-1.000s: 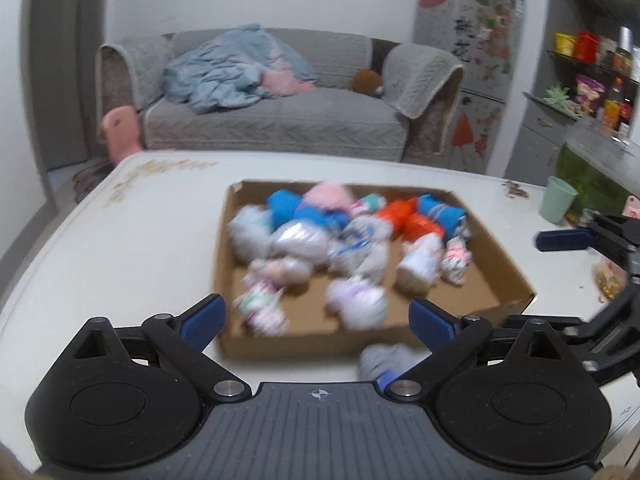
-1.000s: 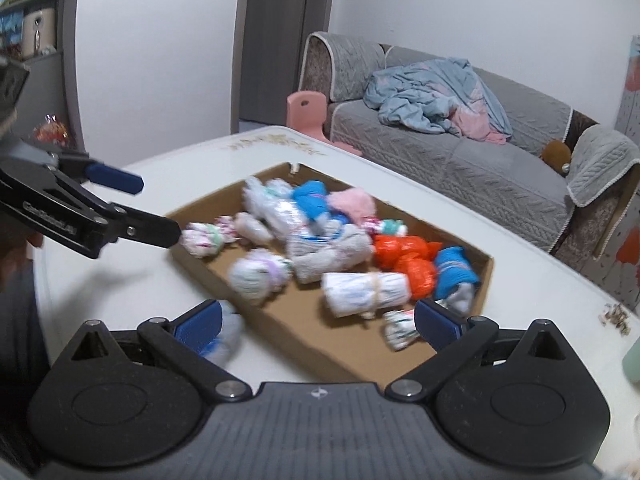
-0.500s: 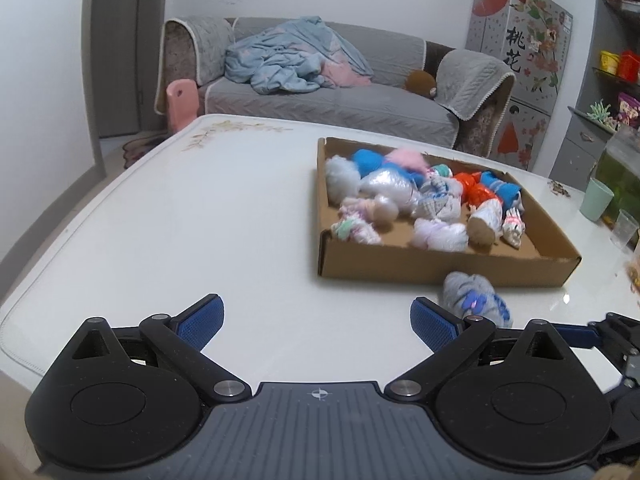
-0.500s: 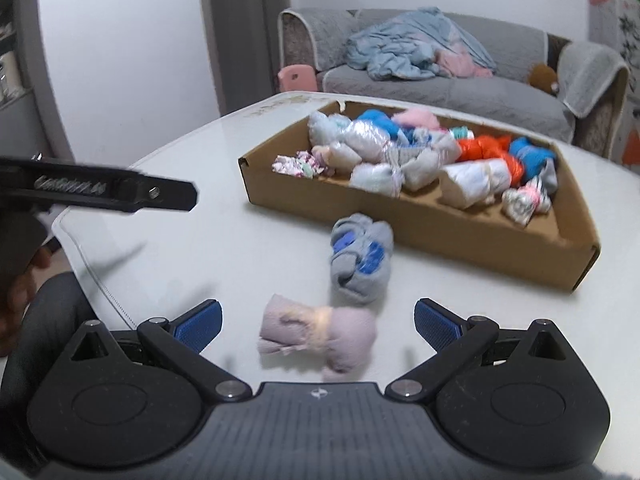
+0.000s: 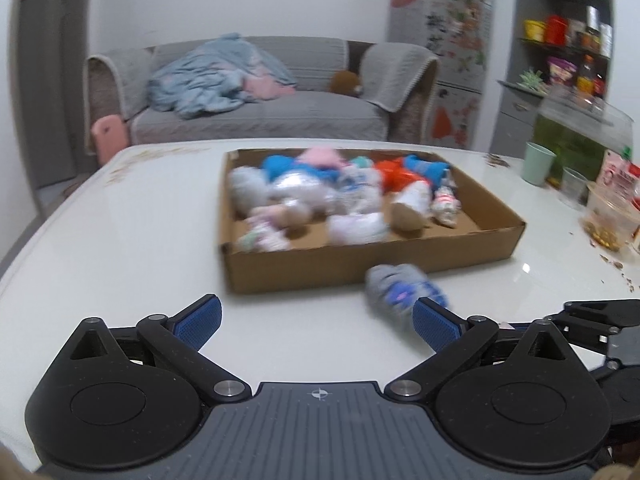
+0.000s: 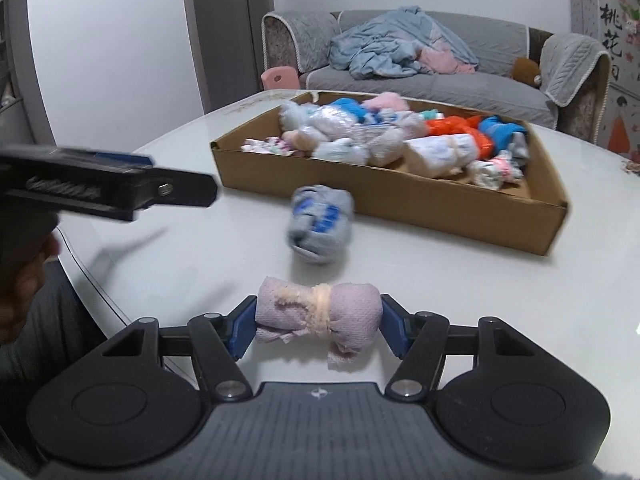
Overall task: Organize objects
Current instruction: 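Grasp the grey sock bundle with the left tool while the right tool grasps the pink towel bundle, then carry both held bundles over the cardboard box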
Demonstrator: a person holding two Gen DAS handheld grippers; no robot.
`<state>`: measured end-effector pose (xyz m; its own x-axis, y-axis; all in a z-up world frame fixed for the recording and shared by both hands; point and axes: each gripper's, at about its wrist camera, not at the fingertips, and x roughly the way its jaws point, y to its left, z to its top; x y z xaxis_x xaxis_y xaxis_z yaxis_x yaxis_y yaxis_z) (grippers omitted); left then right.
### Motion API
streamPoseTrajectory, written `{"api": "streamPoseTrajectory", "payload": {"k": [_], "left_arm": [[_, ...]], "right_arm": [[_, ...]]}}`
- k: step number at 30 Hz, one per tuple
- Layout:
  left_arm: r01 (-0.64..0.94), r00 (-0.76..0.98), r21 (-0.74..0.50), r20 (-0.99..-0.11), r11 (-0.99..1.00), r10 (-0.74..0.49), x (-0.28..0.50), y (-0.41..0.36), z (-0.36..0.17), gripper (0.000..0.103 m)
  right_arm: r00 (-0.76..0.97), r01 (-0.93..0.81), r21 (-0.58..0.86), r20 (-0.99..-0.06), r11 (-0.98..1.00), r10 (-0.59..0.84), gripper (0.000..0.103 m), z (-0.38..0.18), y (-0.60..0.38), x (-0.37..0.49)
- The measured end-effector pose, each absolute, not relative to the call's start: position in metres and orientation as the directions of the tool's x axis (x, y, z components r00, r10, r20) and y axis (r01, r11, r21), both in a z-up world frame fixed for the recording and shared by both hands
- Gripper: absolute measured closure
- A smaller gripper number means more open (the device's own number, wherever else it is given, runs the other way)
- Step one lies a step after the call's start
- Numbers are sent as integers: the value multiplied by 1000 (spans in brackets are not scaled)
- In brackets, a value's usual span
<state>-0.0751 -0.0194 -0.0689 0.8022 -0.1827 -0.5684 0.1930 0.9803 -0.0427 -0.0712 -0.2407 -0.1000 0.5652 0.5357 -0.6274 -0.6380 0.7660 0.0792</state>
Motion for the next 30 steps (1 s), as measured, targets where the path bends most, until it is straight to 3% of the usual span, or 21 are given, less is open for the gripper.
{"api": "streamPoseTrajectory", "payload": {"k": [14,15,19,24,30], "left_arm": [[211,753,-33,-632,977,-184,-36,-95,-95,5],[212,751,-34,-634,977,-185,-33,-96,-96,8],[219,720,-73,-661,973,-212,-24,-90,-103,44],[228,714,-83,-664,970,-224,-23,-88,-106,45],[247,713,-61,-664,967,-224,-27,-86,-103,55]], "right_arm": [[608,-623,61,-590,780,531,44,-94,-300,-54],[607,-626,60,-588,777,534,44,-94,-303,-53],[603,-633,69,-581,771,547,44,-93,-310,-48],[598,-643,73,-575,762,559,44,-91,-315,-42],[588,-656,70,-576,751,567,44,-89,-318,-35]]}}
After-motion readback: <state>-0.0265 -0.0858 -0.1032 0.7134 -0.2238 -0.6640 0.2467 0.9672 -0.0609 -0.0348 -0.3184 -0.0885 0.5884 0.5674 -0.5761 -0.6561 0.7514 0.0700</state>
